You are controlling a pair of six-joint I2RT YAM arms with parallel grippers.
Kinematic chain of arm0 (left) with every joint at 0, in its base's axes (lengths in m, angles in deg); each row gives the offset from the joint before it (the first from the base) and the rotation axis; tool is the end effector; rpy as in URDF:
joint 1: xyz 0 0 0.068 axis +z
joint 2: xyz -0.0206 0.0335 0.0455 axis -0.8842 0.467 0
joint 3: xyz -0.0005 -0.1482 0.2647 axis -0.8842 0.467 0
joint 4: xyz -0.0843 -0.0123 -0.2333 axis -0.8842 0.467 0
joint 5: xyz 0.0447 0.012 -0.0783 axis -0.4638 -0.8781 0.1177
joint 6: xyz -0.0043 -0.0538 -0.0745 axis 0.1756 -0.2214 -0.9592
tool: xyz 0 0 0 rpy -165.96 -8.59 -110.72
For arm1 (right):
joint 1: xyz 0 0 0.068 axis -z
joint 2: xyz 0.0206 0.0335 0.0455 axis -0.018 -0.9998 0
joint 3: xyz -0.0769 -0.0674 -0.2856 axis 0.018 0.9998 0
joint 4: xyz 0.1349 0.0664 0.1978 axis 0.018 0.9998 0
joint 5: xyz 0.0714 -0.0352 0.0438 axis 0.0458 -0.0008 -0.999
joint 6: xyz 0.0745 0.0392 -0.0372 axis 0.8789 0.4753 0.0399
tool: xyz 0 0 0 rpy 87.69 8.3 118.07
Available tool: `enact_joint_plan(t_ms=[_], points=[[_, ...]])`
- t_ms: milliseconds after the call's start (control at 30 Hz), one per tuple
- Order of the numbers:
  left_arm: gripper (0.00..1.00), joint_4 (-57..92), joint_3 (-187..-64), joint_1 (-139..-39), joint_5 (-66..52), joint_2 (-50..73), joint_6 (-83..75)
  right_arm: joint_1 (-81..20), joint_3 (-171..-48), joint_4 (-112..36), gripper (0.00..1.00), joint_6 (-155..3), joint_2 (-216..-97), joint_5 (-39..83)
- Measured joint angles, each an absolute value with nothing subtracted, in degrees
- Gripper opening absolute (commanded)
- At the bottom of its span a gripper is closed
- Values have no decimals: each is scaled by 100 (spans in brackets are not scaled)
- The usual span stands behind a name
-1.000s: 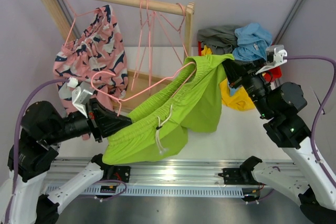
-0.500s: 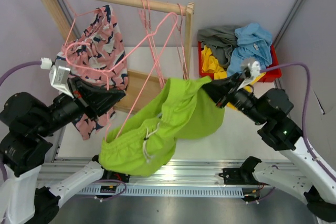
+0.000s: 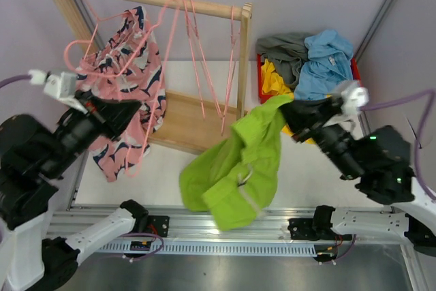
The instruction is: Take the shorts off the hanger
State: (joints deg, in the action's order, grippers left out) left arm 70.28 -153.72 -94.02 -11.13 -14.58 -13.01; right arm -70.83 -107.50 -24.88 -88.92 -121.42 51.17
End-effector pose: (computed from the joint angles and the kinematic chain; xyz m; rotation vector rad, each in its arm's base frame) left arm 0.0644 -0.0466 0.5584 0.2160 1.5860 -0.7674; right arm 0.0770 0.1204 0.5221 -0.5661 1.2628 0.6840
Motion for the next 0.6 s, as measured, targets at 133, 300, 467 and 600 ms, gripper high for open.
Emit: enact_joint_plan(t_ms=[133,300,467,600], points=[[0,7544,-15310,-9404,-1771,-2175,-1192,-7048,-11139,-3913,0,-10131,-12026,6446],[0,7907,-15127,-9402,-2263,-2781,-1172,-5540,-11880,-5179,0,-10936,-12703,6878],[0,8040,-14924,-9404,-2431,-2667,-1170,-2117,-13777,-4422,0,-9508,-14559,5362],[0,8049,-14836,-9404,-2468,-2431,-1170,-788,-16861,-3631,0,-8477,-17149,4144]])
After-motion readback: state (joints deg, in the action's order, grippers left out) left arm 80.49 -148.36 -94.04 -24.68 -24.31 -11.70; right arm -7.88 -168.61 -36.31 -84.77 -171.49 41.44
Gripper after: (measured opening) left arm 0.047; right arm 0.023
